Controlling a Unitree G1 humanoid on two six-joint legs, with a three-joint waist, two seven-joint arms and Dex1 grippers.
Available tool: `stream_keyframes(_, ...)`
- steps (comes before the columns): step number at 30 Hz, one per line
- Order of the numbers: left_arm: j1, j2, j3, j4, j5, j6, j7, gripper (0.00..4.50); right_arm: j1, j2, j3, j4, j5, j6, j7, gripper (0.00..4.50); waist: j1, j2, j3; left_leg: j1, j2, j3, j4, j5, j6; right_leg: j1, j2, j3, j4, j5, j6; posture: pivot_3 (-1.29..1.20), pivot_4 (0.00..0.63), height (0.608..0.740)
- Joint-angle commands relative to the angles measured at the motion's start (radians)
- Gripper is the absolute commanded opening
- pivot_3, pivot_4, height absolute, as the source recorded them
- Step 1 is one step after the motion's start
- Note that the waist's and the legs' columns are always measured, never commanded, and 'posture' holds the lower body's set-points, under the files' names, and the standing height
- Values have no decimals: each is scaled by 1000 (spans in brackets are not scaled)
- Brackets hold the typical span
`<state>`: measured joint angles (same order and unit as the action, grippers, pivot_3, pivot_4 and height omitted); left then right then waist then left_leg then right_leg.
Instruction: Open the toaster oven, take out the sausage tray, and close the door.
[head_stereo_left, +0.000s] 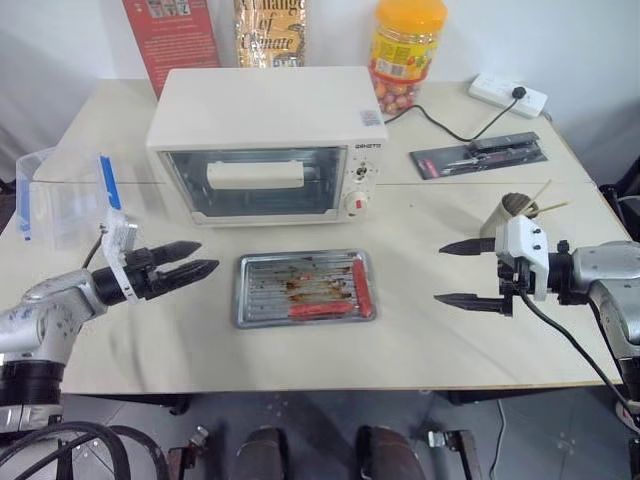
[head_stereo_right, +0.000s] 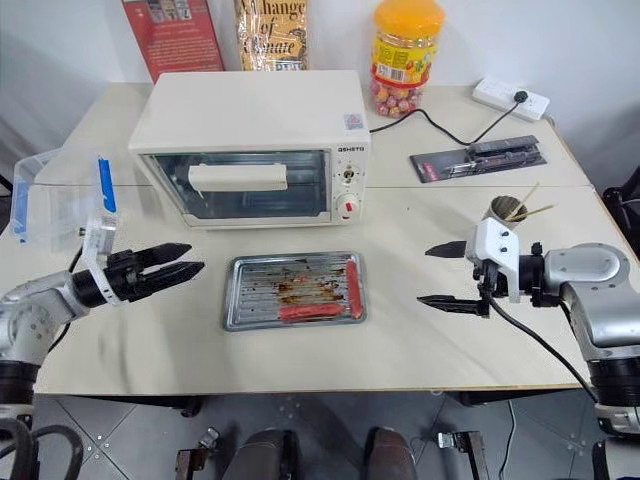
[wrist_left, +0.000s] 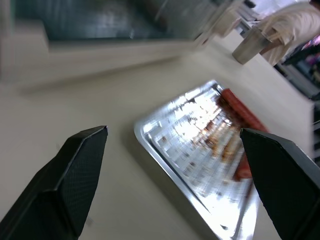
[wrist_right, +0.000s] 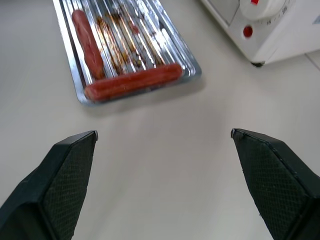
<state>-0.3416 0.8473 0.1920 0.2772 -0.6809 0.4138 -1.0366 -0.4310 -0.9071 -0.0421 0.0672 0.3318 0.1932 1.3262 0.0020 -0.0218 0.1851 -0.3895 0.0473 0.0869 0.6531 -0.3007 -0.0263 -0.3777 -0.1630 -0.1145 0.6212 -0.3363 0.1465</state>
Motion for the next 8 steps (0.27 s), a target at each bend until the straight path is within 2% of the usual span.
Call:
stream_keyframes(1,50,-3,54,44,82,-255,-140,4486,-5,-14,14,54,-56,-91,9,4500,-3,0,0,0,0,1,0,0,0,0,0,0,0,0,0,0,150,740)
stream_keyframes(8,103,70,47,165,198,-435,-305,4486,48,-24,27,129,-141,-205,-15,4500,-3,0,0,0,0,2,0,-1,1,-2,0,1,1,0,0,0,150,740)
